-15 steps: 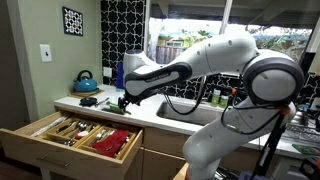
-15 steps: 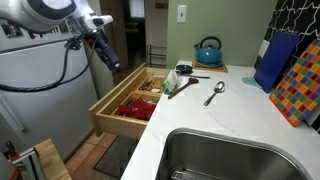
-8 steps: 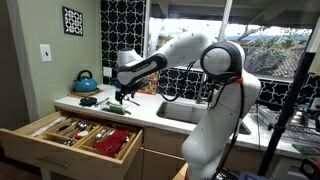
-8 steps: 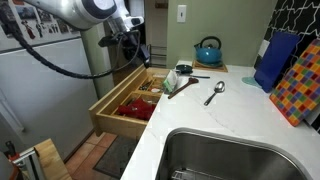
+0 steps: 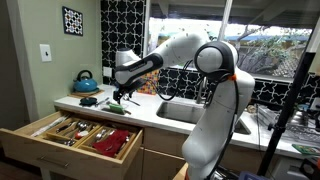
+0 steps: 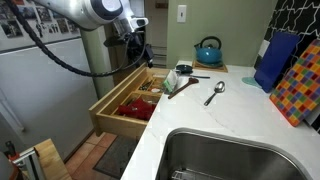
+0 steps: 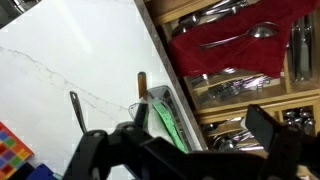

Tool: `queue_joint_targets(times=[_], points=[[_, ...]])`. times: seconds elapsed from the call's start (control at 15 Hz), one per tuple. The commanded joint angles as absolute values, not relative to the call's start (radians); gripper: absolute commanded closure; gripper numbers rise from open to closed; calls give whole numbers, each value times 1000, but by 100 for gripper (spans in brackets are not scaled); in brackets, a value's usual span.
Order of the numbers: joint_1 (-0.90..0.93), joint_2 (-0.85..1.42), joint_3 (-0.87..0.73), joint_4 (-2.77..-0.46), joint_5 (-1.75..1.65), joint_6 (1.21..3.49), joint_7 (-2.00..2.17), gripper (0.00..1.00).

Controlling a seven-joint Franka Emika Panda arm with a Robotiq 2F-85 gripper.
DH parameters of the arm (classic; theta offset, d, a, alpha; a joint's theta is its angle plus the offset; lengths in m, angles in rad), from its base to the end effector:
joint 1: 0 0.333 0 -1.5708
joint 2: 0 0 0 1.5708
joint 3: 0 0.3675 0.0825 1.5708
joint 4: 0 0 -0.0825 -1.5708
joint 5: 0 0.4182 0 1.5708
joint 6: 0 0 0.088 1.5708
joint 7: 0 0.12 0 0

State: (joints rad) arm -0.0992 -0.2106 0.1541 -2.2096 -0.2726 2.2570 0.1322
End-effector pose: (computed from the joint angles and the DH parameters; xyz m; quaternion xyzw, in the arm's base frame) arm 0.5348 0.0235 0.5176 0.9829 0.0344 0.1366 0.1190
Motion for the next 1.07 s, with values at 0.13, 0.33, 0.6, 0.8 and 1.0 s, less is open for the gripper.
queue_joint_targets(times=[0.13,0.33,0.6,0.8,1.0], points=[[-21,-100,51,-2140,-131,2269,-153,0],[-15,-18,26,-2060,-98,2266,-321,0],[-28,74,13,-1984,-87,2351,-461,0],[-43,135,12,-1930,-42,2378,-541,0],[-62,181,16,-1878,-13,2382,-591,3]])
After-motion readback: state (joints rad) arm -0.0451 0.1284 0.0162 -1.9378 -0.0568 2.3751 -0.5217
